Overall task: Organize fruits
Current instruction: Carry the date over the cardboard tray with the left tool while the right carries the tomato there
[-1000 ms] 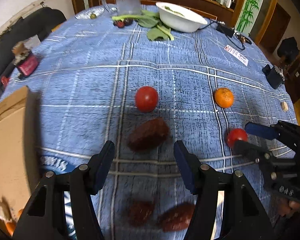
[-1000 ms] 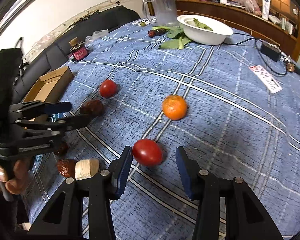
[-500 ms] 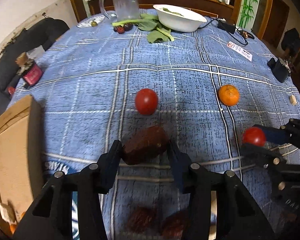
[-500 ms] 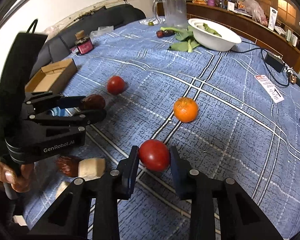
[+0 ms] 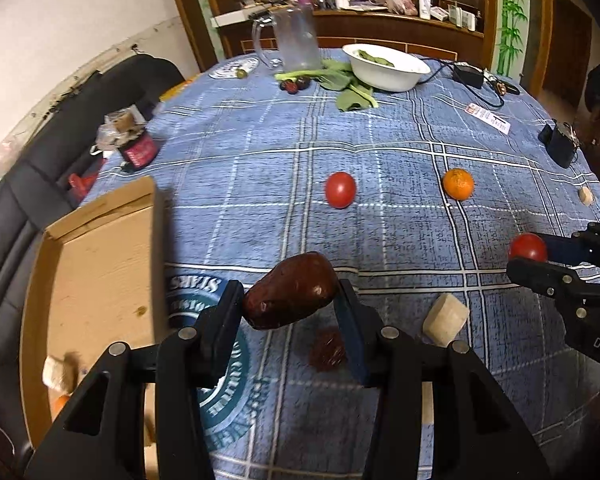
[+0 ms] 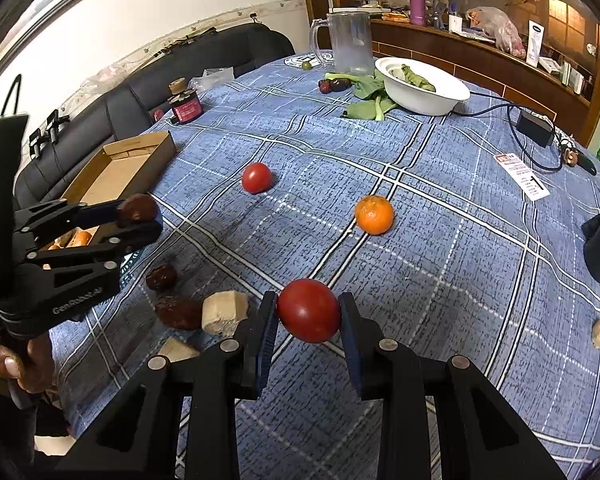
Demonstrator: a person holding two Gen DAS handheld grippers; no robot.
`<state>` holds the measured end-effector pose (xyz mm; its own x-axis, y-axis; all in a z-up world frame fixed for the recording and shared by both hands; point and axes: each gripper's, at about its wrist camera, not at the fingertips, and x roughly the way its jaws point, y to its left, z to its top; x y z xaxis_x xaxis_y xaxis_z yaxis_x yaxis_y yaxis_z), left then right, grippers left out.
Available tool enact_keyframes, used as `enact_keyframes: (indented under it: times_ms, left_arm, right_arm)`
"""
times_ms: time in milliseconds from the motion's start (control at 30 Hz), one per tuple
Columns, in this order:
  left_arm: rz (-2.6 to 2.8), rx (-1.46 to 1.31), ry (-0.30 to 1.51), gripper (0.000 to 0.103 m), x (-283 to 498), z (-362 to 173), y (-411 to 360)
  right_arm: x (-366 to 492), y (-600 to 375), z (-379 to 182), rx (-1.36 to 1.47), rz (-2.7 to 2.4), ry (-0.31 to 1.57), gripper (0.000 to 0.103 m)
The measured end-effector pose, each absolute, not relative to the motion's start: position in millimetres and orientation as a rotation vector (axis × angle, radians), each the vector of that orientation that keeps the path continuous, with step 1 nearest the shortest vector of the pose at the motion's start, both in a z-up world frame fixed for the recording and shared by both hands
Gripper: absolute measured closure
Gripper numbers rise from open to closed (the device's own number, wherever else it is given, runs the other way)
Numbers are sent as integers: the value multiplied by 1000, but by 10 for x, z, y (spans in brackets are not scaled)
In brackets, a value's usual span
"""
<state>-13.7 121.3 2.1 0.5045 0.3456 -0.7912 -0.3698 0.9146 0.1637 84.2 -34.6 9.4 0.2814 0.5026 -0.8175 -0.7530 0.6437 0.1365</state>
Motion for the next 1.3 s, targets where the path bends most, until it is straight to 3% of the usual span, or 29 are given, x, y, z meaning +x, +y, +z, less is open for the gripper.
enact_keyframes:
  times_ms: [1300]
  left_arm:
    - [610,-23,822,58,-1003,364,1499]
  right_arm:
    - [251,8,408,-377,946,895,72]
